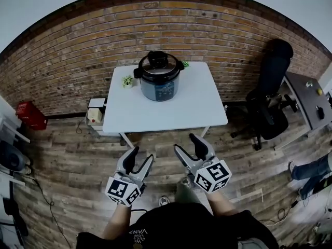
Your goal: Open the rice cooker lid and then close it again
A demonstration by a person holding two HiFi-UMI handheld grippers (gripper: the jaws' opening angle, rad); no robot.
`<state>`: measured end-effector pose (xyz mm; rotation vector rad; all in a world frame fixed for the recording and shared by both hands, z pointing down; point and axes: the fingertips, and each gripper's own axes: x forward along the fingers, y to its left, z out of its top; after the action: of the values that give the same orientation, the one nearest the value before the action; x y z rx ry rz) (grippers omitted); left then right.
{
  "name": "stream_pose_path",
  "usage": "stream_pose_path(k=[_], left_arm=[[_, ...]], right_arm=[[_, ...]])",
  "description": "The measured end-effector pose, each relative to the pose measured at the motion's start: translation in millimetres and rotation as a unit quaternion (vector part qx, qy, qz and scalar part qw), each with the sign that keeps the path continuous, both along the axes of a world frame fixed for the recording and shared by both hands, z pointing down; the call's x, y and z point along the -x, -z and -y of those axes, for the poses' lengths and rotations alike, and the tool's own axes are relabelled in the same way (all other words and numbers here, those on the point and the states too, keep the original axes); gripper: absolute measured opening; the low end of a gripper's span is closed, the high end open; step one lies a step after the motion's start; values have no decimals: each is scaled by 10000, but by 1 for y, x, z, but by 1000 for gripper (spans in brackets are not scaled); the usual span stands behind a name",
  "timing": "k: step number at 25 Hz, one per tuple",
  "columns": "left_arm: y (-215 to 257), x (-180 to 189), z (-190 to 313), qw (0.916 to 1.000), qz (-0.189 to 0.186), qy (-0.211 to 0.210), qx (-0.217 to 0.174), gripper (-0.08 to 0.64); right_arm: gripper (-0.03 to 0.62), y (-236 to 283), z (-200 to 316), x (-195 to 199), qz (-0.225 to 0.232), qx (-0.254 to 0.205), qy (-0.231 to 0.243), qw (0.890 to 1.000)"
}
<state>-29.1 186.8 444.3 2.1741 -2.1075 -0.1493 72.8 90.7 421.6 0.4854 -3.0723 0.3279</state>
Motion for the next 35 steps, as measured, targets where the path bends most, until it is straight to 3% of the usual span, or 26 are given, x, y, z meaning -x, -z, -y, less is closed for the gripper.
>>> stream_pose_path(k=[8, 22, 35], left_arm=[[-10, 24, 45, 9999, -30, 77, 61, 218], [-13, 65, 182, 9990, 50, 411, 154, 218], [-3, 115, 255, 9963, 577, 561, 289, 218]], right_arm=[[284, -10, 51, 23, 47, 97, -49, 9999], [284, -23, 175, 65, -119, 181, 461, 9987], [284, -26, 232, 94, -10, 359, 908, 9952]])
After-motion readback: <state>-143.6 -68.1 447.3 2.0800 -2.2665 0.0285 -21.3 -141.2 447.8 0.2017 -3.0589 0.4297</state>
